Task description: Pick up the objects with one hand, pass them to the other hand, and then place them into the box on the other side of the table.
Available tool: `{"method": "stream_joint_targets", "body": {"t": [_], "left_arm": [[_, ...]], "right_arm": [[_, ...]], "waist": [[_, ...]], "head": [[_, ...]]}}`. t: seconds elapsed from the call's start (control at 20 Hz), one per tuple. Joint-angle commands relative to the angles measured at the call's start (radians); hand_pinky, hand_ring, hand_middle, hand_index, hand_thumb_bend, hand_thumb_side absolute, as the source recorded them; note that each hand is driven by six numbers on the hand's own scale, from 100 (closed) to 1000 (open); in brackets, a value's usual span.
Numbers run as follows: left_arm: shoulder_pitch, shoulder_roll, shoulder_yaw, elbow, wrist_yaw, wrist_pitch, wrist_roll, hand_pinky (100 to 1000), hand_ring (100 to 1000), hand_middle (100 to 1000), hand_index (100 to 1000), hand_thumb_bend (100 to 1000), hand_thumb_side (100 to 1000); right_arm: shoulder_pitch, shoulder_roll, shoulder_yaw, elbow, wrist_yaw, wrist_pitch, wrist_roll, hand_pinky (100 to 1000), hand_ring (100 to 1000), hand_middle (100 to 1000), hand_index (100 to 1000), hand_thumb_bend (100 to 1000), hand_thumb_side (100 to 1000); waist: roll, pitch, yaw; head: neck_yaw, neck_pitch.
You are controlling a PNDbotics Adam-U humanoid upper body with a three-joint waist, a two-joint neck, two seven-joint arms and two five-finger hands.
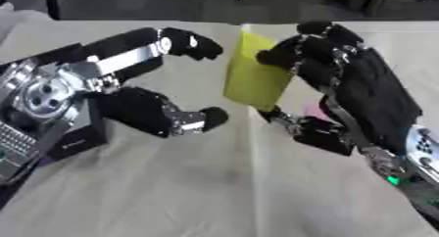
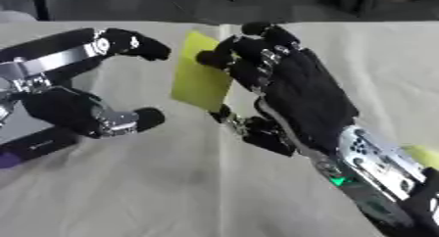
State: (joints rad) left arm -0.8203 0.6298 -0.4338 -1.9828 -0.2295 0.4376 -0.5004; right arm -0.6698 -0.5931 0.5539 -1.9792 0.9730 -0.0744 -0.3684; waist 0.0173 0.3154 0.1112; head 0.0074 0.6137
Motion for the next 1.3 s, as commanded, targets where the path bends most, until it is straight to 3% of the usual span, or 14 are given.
{"method": "stream_joint_targets", "body": {"t": [0.05, 0.65, 1.3], "left_arm": [[-0.025, 0.013, 0.0, -0.017, -0.05, 0.013, -0.017, 1000, 929, 844, 932, 462, 398], [-0.043, -0.005, -0.03, -0.017, -0.163, 0.126, 0.031, 1000, 932, 843, 939, 463, 364], [-0.06, -0.022, -0.044, -0.017, -0.097, 0.117, 0.023, 1000, 932, 838, 933, 465, 446]], "right_arm": [[-0.018, -0.012, -0.002, -0.021, 0.01, -0.008, -0.018, 766, 424, 456, 541, 422, 100], [-0.016, -0.014, 0.013, -0.021, 0.038, -0.041, -0.089, 769, 430, 451, 535, 432, 100], [-0.023, -0.006, 0.021, -0.021, 0.054, -0.076, -0.13, 773, 431, 448, 533, 446, 100]], "waist": [[0.001, -0.025, 0.002], [-0.002, -0.023, 0.001], [-0.002, -0.02, 0.0]], "head": [[0.001, -0.003], [0.021, -0.012], [0.016, 0.004]]}}
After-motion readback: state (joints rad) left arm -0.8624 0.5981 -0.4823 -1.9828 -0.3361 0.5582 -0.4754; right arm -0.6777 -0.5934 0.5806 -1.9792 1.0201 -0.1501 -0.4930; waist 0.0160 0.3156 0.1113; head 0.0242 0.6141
